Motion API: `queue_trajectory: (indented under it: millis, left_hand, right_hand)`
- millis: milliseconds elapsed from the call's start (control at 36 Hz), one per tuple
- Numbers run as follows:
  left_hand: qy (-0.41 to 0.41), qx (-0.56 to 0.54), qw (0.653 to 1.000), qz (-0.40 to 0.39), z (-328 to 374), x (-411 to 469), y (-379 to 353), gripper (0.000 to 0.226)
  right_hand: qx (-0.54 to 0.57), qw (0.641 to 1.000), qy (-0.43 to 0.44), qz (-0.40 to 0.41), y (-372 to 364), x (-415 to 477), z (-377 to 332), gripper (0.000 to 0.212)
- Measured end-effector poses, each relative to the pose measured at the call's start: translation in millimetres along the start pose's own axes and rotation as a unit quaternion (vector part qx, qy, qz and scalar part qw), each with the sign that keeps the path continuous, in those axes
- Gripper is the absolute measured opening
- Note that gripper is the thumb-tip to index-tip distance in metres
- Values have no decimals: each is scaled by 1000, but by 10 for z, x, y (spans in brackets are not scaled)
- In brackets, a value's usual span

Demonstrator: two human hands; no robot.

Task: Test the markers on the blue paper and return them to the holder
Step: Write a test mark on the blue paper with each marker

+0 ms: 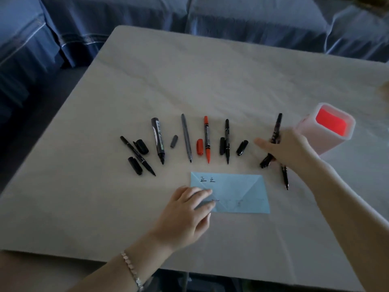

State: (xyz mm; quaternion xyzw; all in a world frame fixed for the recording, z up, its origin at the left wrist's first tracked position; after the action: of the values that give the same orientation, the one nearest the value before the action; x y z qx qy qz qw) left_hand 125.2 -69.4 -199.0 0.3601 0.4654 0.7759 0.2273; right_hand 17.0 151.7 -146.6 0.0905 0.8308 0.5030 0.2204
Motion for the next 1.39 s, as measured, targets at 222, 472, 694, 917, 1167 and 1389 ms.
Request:
queue_trajectory:
  millis: [222,472,694,917,1167,1389]
  left_hand:
    - [2,-8,1000,-7,-11,-10,-9,25]
    - [-7,-10,1000,14,0,0,14,24]
    - [-5,-13,1000,15,4,-8,21,22]
    - [-40,-23,999,-5,68,13,-22,31]
    - [-46,16,999,-11,93,-4,-11,26]
    - [-48,37,998,-13,102,-4,15,24]
  right_hand:
    - [-112,993,-32,20,-285,199,-84,45]
    - [-78,996,42,-9,-451,-66,-501,28]
    - [-53,996,-26,-68,-669,-18,-469,30]
    - [91,992,-50,-66,-455,-117,-366,36]
    - [434,901,20,-17,-339,-638,-126,25]
    - [481,876,15,-9,-774,-769,-198,20]
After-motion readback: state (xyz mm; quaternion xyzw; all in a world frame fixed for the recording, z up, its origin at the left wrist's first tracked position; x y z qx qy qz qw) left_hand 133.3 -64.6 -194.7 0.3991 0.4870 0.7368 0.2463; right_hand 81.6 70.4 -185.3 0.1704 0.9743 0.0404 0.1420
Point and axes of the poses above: each hand's wrist, its own x-axis towards the middle knuckle, its own y-axis out of the back of the hand, z = x × y, the point moved 8 cm from there along x, towards the middle knuckle, and after that the axes turned 6 degrees about -y, right-handed, at the moved point
